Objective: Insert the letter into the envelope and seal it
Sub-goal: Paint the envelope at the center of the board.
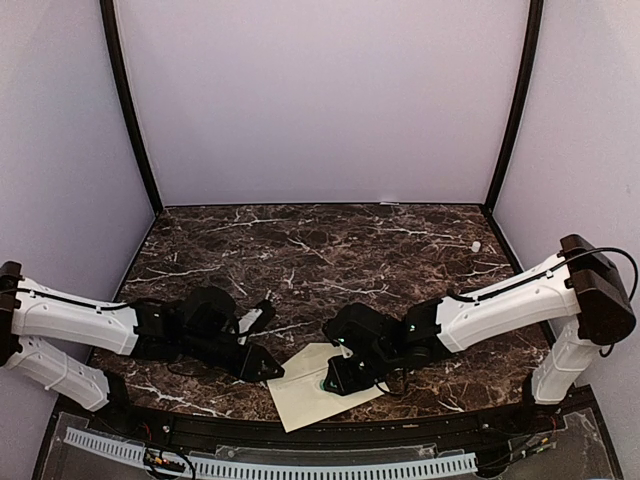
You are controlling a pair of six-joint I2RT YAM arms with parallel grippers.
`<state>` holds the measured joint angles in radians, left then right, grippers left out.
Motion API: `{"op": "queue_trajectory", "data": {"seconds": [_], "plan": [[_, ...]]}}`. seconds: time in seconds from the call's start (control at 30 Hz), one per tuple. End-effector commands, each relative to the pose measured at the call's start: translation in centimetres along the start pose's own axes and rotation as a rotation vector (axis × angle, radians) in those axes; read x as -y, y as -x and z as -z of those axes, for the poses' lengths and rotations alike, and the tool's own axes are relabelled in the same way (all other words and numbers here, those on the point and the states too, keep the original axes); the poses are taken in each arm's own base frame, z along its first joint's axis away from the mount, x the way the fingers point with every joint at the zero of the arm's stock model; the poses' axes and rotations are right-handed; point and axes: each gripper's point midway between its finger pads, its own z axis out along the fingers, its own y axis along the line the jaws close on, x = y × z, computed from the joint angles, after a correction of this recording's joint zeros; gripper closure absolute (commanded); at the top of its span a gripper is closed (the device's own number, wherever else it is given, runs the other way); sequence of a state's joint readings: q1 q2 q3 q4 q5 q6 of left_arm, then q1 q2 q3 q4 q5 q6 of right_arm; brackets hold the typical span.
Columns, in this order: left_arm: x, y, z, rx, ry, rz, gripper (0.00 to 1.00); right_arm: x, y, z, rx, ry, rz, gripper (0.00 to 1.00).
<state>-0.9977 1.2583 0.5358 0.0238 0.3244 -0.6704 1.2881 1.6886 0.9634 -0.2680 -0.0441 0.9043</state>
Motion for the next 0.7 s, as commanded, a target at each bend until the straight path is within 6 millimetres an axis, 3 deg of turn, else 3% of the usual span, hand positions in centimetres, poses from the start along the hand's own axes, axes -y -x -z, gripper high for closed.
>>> {"op": "queue_trajectory", "data": {"seconds": [0.0,0.5,0.67], "plan": [[1.4,0.5,-0.3,0.051,-0.066,0.048,0.72,0.4,-0.3,0.0,0.005,-0.023,0.005,1.0],[-0.4,-2.2,-3.5,-0.04,-0.01,0.01,0.77,0.3,0.0,-0.1,0.005,-0.024,0.008,1.0],[-2.0,-3.7,-4.3,-0.076,0.028,0.04,0.79,0.6,-0.1,-0.3,-0.002,-0.033,0.002,1.0]]}}
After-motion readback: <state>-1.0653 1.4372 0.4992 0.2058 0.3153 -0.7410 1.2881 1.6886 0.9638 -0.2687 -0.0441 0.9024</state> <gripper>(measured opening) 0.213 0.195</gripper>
